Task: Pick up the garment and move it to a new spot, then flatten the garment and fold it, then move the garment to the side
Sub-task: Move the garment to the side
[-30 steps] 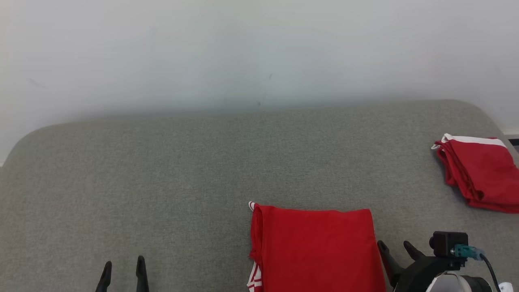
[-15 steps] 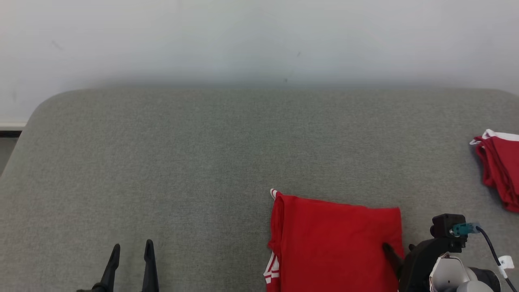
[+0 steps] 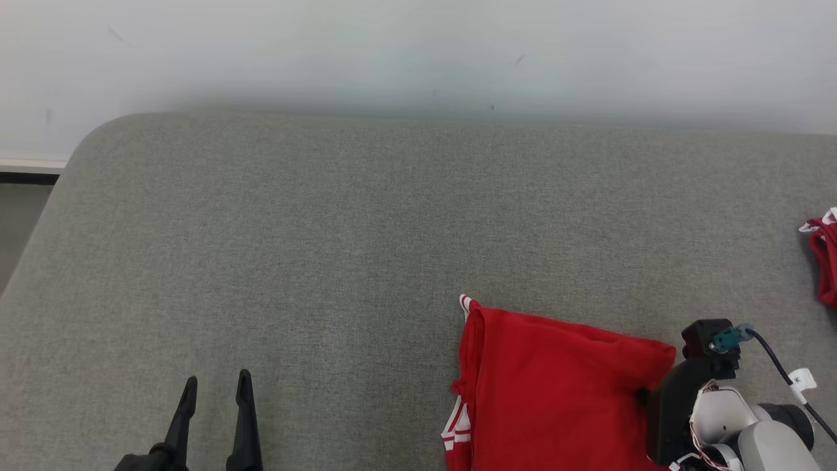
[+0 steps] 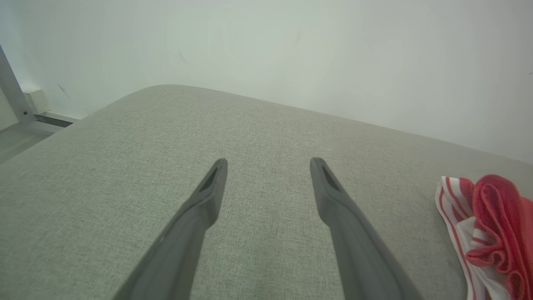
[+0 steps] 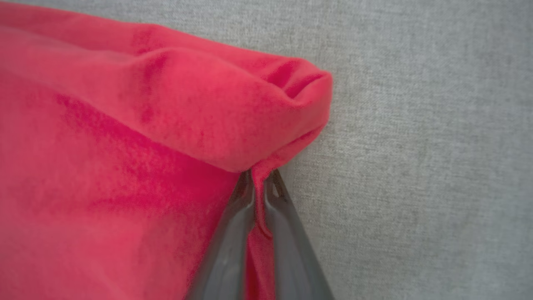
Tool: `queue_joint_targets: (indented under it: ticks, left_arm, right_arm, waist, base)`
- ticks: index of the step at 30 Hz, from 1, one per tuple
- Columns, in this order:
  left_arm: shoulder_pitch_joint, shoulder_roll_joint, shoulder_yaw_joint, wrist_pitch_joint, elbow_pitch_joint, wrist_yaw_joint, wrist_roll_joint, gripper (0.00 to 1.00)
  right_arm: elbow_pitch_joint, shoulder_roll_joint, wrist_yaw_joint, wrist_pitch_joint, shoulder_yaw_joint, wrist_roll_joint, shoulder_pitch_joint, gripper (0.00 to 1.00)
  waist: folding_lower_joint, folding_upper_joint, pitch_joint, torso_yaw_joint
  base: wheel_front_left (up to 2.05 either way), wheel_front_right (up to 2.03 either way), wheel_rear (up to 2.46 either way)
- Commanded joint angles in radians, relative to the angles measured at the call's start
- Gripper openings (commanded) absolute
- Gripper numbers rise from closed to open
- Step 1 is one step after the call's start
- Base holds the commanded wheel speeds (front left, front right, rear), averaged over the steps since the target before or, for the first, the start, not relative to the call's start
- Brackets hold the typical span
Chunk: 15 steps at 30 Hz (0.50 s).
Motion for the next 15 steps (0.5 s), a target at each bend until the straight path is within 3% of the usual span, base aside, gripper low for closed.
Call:
queue_joint_targets:
  ticks: [1, 15]
  left_arm:
    - [-0.013, -0.001, -0.002, -0.002, -0.011, 0.006, -0.006, 1.00]
    - [-0.031, -0.001, -0.010, -0.002, -0.098, 0.034, -0.037, 1.00]
  right_arm:
    - [-0.006, -0.018, -0.003, 0.015, 0.023, -0.002, -0.021, 0.00]
    - [-0.066, -0.153, -0.003, 0.150, 0.186, 0.093, -0.326, 0.00]
  waist:
    - [-0.0001, -0.0001, 0.004, -0.006]
    - [-0.0001, -0.0001, 0.043, -0.117]
  base:
    - [0.00, 0.00, 0.00]
    - [0.00, 0.00, 0.00]
